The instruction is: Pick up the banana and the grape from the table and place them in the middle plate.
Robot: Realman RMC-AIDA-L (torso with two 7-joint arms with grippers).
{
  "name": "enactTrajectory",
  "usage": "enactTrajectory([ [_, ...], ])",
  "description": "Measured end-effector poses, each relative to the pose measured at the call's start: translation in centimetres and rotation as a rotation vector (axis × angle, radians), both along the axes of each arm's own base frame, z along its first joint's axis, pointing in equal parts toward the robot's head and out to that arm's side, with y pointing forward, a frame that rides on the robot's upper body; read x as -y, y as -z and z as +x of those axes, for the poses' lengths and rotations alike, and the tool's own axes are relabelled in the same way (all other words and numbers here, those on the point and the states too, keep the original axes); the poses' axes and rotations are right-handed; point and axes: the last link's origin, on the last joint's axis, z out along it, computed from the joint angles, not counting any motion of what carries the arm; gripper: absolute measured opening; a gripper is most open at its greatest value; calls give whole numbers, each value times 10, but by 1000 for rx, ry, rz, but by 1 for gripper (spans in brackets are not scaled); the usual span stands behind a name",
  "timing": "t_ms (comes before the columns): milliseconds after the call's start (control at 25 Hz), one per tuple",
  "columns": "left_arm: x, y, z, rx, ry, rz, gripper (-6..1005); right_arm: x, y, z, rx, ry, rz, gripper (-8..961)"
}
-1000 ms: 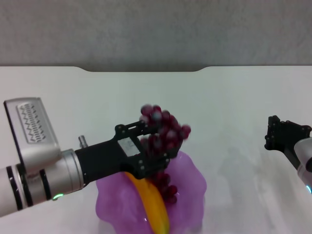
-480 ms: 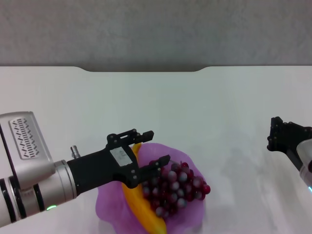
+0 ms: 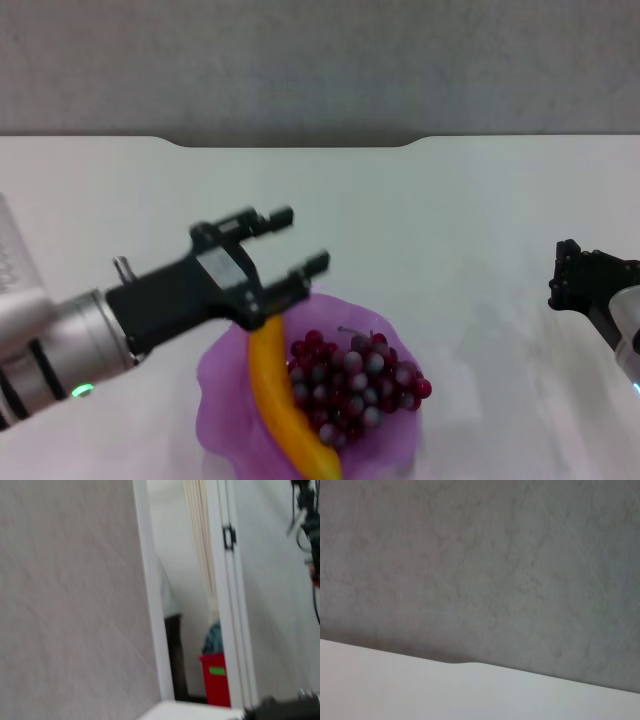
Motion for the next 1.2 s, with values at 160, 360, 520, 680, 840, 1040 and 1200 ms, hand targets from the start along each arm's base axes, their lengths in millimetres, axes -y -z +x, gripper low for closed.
enactTrajectory([
  [160, 0, -14, -4, 81, 27, 103, 624, 0, 0, 0, 1, 1, 1, 27],
  [360, 3, -22, -23, 142, 19, 230, 562, -1, -2, 0, 2, -5, 9, 27],
  [520, 7, -28, -33, 184, 22, 314, 513, 0, -4, 0, 1, -13, 28, 27],
  [680, 10, -35, -39, 189, 28, 387, 441, 0, -4, 0, 1, -15, 32, 27],
  [840, 10, -40, -46, 181, 9, 451, 409, 1, -7, -3, -4, -39, 60, 27],
  [1040, 8, -43, -56, 185, -39, 499, 392, 11, -23, -5, -15, -95, 180, 27],
  [1200, 6, -47, -65, 199, -94, 534, 385, 22, -39, -6, -18, -144, 292, 27],
])
